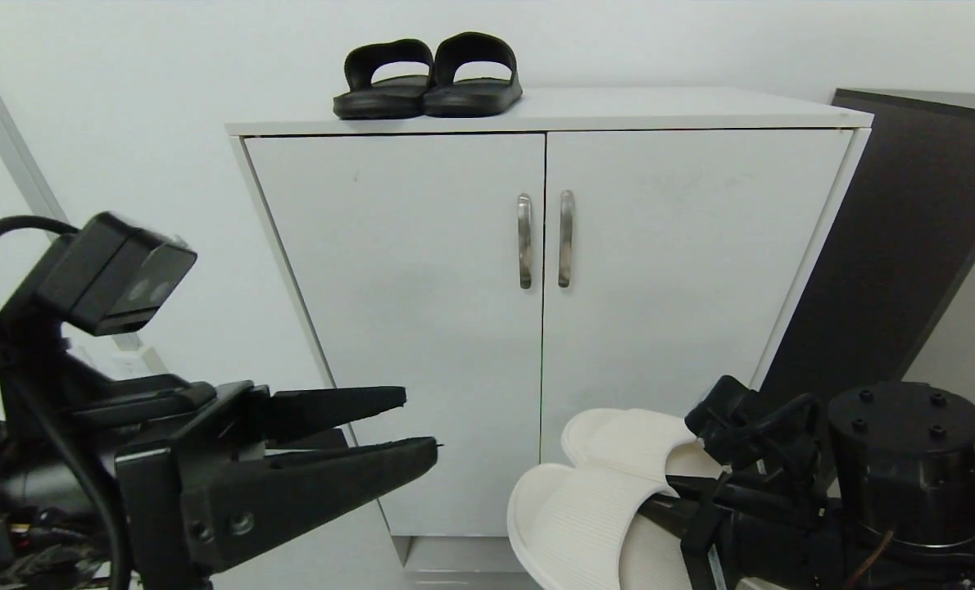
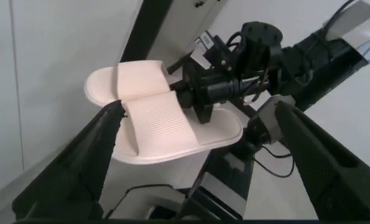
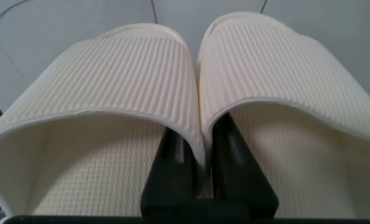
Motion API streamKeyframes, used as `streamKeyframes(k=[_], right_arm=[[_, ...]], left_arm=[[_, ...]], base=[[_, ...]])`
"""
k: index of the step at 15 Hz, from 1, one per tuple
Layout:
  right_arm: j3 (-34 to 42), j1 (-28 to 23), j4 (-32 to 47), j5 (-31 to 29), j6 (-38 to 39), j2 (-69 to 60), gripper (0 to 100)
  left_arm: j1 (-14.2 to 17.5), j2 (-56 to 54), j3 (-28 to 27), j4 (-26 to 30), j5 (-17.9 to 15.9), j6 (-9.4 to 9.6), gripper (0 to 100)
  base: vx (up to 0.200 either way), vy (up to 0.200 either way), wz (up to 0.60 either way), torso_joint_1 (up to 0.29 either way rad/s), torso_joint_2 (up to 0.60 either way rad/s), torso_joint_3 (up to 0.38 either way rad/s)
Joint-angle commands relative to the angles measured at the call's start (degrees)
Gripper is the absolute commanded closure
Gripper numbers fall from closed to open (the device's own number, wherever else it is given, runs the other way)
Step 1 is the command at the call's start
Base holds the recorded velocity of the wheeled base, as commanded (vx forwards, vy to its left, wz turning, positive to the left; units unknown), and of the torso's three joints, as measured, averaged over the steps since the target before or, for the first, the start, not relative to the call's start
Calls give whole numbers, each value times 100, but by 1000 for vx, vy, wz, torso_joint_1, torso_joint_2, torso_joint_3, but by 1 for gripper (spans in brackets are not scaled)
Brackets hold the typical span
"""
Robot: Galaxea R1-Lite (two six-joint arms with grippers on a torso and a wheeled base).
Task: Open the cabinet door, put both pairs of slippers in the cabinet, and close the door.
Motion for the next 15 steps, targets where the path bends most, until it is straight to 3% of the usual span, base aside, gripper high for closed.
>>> streamKeyframes(k=[1,3,6,12,15], right_arm=[[-15,-3,-1,7,-1,14,100],[-6,-3,-1,-10,-10,5,100],[-24,6,-1,-1,-18,14,100],[-6,23,-1,-1,-45,5,100],[-24,23,-1,25,-27,22,100]], left_arm=[[-197,618,-292,-109,0,-34,0],[-214,925,-327,-513,123,-78,0],[-522,1250,-477,-733,536,-86,0],[-777,1822,-1303,-733,668,-78,0],[-777,2375,-2041,-724,668,-86,0]], base=[[0,0,0,0,0,0],[0,0,0,0,0,0],[0,0,0,0,0,0],[0,0,0,0,0,0],[0,0,0,0,0,0]])
